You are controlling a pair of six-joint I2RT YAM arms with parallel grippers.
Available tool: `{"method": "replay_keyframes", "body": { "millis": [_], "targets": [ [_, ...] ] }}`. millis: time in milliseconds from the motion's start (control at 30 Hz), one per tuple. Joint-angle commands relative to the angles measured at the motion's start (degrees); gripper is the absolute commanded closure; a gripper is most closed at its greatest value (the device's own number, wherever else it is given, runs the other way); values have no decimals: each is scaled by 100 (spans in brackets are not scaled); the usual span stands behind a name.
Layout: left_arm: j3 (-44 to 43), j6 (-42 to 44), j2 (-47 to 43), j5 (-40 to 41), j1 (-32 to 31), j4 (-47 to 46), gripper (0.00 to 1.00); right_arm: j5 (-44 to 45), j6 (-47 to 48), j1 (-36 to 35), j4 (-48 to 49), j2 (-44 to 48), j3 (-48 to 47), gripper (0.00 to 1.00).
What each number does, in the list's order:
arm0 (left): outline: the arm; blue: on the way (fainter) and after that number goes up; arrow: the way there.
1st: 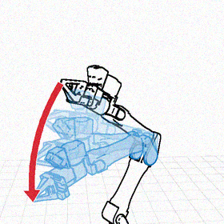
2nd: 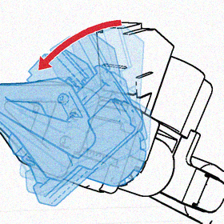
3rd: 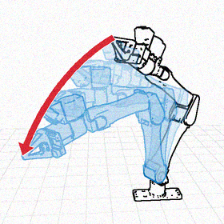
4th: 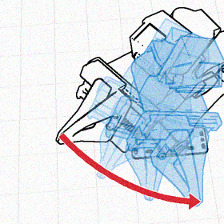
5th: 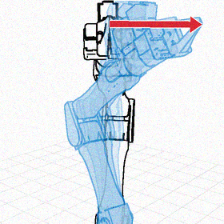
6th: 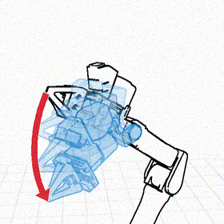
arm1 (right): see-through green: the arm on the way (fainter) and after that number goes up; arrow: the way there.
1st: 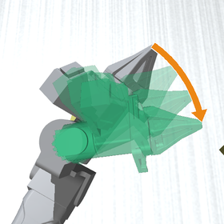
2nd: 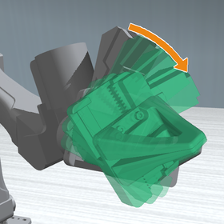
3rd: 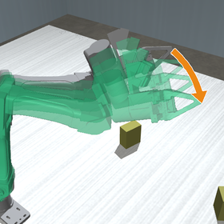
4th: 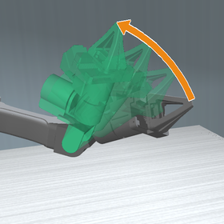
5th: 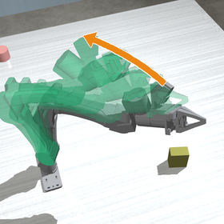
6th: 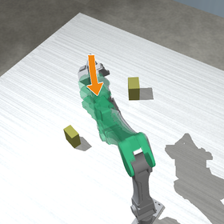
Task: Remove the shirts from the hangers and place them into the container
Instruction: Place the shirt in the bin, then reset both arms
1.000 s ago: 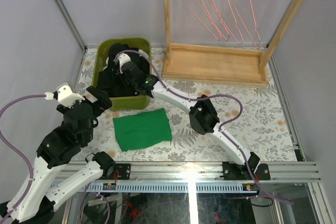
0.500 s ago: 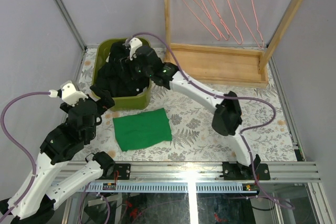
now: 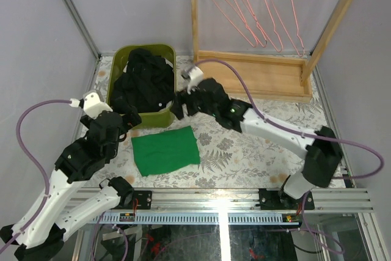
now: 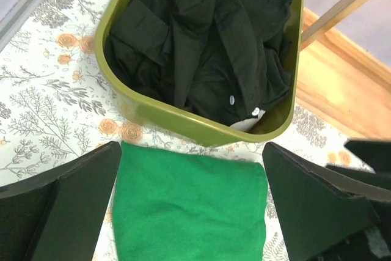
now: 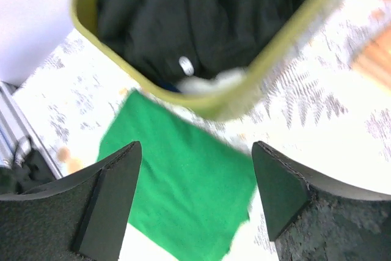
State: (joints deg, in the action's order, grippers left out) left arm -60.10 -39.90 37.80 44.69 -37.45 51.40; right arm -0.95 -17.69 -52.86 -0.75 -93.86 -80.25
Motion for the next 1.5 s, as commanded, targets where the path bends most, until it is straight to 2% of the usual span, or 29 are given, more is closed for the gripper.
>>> {"method": "replay_keyframes", "body": {
  "millis": [0, 233, 300, 400, 467, 600, 700, 800, 900, 1067, 1133, 1233, 1300, 1367, 1467],
  "targets": [
    [165, 41, 110, -350, 28, -245, 0, 789, -283, 13, 934, 1343, 1552, 19],
    [240, 113, 402, -849, 27, -557, 0, 2339, -687, 8, 502, 3122, 3725, 13],
    [275, 222, 466, -1060, 28, -713, 0, 2749, -904, 38, 155, 3600, 4166, 10],
    [290, 185, 511, -937, 32, -746, 0, 3283, -1241, 128, -377, 4372, 4814, 8],
    [290, 269, 497, -962, 37, -839, 0, 3380, -1515, 265, -731, 4891, 5144, 8],
    [238, 572, 460, -1500, 45, -1115, 0, 3460, -2102, 667, -1357, 6057, 5732, 7],
    [176, 629, 466, -1714, 69, -1178, 0, 3503, -2186, 861, -1787, 6970, 5851, 6],
    [128, 659, 512, -1877, 103, -1213, 0, 3811, -2154, 895, -2109, 7502, 5774, 4],
    [77, 565, 626, -1877, 134, -1096, 0, 3998, -1893, 900, -2350, 7327, 5511, 2],
    [-26, 254, 884, -1402, 131, -669, 0, 3792, -1261, 1243, -2669, 6179, 4646, 1],
    [-24, 268, 914, -1324, 132, -626, 0, 3143, -907, 1886, -2461, 5763, 4447, 1],
    [-58, 337, 1011, -1254, 198, -586, 0, 1109, -618, 3687, -2086, 5129, 4272, 1],
    [-42, 481, 1069, -1435, 447, -656, 0, 201, -587, 4693, -2150, 4901, 4043, 1],
    [-124, 601, 1097, -1800, 752, -668, 0, 27, -336, 5059, -2314, 4959, 3648, 1],
    [-387, 637, 900, -1956, 821, -608, 0, 80, 140, 5075, -2846, 5344, 2676, 1]
  ]
}}
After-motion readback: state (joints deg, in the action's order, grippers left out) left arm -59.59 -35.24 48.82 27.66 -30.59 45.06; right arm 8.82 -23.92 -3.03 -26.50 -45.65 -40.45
